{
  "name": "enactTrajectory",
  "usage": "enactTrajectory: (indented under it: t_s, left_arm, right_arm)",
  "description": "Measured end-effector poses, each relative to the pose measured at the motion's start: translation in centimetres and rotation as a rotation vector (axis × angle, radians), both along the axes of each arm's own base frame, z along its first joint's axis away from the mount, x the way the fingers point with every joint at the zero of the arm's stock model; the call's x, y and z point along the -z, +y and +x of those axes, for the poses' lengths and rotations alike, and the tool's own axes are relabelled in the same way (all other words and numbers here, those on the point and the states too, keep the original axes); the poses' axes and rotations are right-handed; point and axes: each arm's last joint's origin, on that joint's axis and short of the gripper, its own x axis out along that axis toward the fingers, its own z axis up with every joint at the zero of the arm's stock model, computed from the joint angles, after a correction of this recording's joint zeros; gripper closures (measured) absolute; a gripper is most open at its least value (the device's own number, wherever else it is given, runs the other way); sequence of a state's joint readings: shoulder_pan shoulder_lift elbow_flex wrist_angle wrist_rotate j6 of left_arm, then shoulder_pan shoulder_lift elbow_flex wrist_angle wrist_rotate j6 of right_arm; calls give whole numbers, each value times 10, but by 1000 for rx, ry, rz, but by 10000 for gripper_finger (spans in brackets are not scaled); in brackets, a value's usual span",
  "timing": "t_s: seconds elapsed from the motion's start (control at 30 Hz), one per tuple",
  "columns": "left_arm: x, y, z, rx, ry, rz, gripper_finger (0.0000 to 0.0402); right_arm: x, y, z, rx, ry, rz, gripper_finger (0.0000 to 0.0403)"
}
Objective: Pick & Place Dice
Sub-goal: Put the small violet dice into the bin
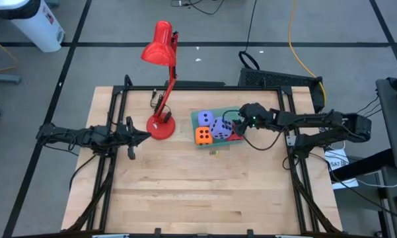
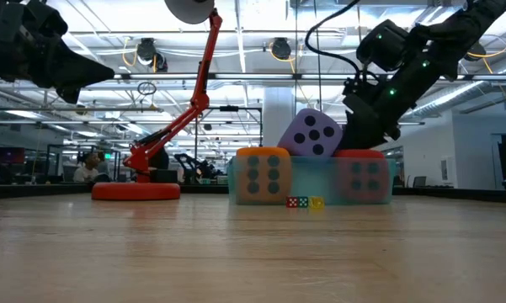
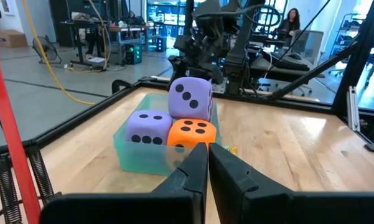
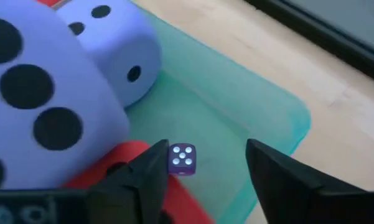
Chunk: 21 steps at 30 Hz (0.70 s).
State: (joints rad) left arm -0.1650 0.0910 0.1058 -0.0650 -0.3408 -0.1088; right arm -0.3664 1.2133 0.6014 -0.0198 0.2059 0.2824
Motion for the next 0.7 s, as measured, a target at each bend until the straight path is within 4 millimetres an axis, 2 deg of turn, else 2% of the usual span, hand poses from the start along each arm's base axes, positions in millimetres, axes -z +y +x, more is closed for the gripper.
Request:
enactTrajectory:
  t_s: [0.1,0.3,0.53,0.63,0.7]
  left_arm:
    - [1,0,0,0,14,-4,376]
    - [2,0,0,0,20,10,376]
    - [2,0,0,1,18,6,376]
    - [2,0,0,1,17,-6,376]
    - [2,0,0,0,16,-7,376]
  right_arm:
    - [1,1,-1,16,37,-42,222]
    - [-7,5,3,-27,-31,-55,258]
    - [-9,8,5,-48,-46,-70,348]
    - [-13,9,6,-108,-89,-45,337]
    - [-17,10,6,-122,-134,-27,299]
